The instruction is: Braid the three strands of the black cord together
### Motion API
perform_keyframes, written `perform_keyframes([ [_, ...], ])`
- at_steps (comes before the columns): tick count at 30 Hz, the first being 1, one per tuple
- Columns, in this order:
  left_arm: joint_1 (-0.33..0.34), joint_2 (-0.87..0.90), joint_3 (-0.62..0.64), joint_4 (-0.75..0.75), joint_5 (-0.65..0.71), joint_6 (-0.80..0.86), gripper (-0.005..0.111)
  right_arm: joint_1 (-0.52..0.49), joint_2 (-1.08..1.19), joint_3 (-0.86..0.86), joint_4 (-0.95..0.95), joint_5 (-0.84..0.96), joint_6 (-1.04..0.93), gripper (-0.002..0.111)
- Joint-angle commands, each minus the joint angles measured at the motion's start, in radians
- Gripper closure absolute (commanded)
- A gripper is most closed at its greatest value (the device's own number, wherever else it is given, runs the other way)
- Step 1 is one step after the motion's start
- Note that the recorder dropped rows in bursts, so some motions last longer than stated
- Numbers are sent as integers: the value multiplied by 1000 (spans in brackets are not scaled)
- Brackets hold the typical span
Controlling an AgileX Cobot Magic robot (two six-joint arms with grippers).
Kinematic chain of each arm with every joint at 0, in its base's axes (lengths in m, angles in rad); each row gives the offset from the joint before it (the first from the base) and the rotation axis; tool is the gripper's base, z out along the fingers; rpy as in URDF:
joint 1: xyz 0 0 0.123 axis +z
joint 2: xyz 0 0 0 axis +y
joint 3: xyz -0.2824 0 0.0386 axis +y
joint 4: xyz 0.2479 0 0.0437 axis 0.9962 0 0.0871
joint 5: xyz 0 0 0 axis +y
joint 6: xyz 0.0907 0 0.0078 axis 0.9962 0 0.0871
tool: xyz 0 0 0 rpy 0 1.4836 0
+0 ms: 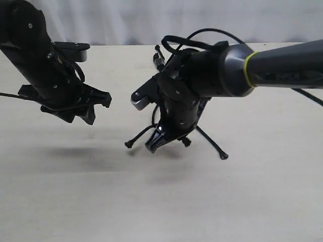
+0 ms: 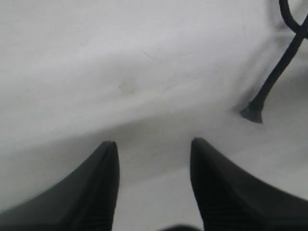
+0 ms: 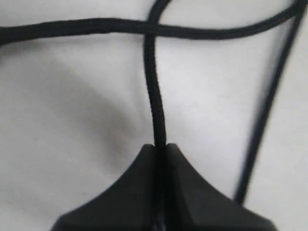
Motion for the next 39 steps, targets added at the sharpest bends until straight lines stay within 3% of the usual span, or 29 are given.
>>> perform_keyframes([
  [1,0,-8,43,-50,-33,1,63,-52,-22,-5,-136,18,-2,104],
  [6,0,-8,71,-59,-51,1,63,-158,-16,1,-134,-67,0,104],
  [18,0,-8,71,-59,-41,3,63,-272,102,1,-129,-146,0,104],
  [21,0,-8,71,-59,-49,3,63,-275,111,1,-59,-106,-17,104],
  [26,0,-8,71,-59,-70,5,63,-275,113,9,235,-64,-245,104],
  [33,0,-8,71,-68,-92,27,86,-265,113,82,443,-25,-384,104],
  [39,0,5,111,-88,-240,27,104,-263,75,167,493,-47,-397,104],
])
